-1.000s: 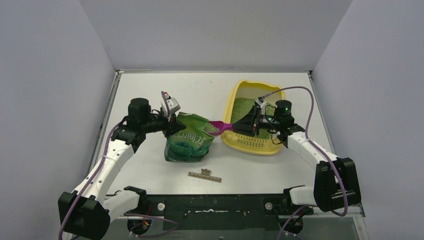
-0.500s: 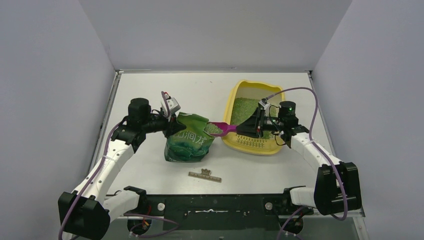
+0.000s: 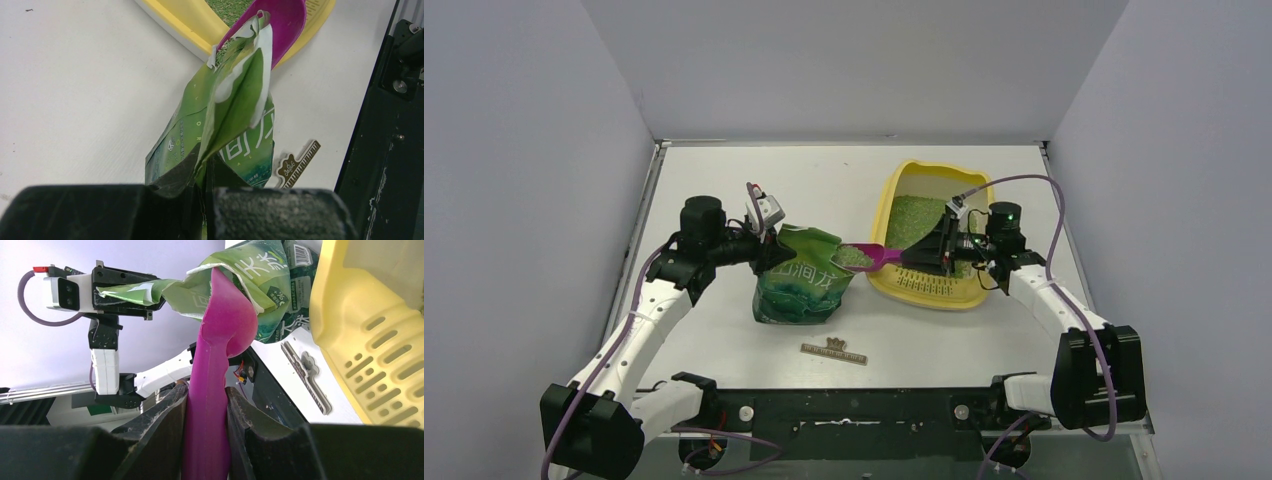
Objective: Fill the litter box with clean litter
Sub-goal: 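Scoop the cat litter from the cat litter bag.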
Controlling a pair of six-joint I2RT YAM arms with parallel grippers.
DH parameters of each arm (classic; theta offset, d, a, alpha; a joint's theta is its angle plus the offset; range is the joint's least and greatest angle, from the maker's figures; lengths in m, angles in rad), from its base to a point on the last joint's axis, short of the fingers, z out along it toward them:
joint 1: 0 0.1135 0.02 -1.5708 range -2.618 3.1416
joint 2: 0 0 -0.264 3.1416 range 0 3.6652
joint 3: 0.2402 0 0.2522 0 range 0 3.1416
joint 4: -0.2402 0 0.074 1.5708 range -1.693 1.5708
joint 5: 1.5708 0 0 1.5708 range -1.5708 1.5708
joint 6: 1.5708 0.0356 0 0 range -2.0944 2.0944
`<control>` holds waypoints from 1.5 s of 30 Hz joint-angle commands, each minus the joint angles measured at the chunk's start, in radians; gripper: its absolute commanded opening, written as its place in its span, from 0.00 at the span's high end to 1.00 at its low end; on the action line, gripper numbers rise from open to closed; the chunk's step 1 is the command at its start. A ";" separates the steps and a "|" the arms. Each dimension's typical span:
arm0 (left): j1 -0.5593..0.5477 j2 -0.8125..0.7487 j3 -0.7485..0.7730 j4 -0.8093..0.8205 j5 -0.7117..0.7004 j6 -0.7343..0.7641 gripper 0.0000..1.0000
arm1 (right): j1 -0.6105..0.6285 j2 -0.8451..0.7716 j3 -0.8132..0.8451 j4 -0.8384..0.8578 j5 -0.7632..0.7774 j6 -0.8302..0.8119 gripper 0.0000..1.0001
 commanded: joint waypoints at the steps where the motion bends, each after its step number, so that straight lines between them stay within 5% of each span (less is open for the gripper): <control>1: -0.001 -0.014 0.024 0.054 0.007 0.002 1.00 | -0.010 -0.040 0.009 0.136 -0.052 0.051 1.00; 8: -0.001 -0.008 0.023 0.063 0.020 -0.007 1.00 | 0.065 0.028 -0.043 0.449 0.027 0.239 1.00; 15: -0.001 -0.012 0.025 0.057 0.020 -0.006 1.00 | 0.047 0.220 -0.186 1.251 0.046 0.710 1.00; 20: -0.001 -0.009 0.028 0.056 0.021 -0.004 1.00 | 0.071 0.295 -0.182 1.459 0.067 0.831 1.00; 26: 0.001 -0.006 0.029 0.050 0.016 -0.001 1.00 | 0.061 0.205 -0.178 1.176 0.039 0.657 1.00; 33: 0.001 -0.003 0.030 0.051 0.011 0.000 1.00 | 0.058 0.003 -0.059 0.215 0.044 0.039 1.00; 45: 0.001 -0.008 0.027 0.051 0.002 -0.002 1.00 | -0.011 -0.121 -0.037 -0.002 0.014 -0.062 1.00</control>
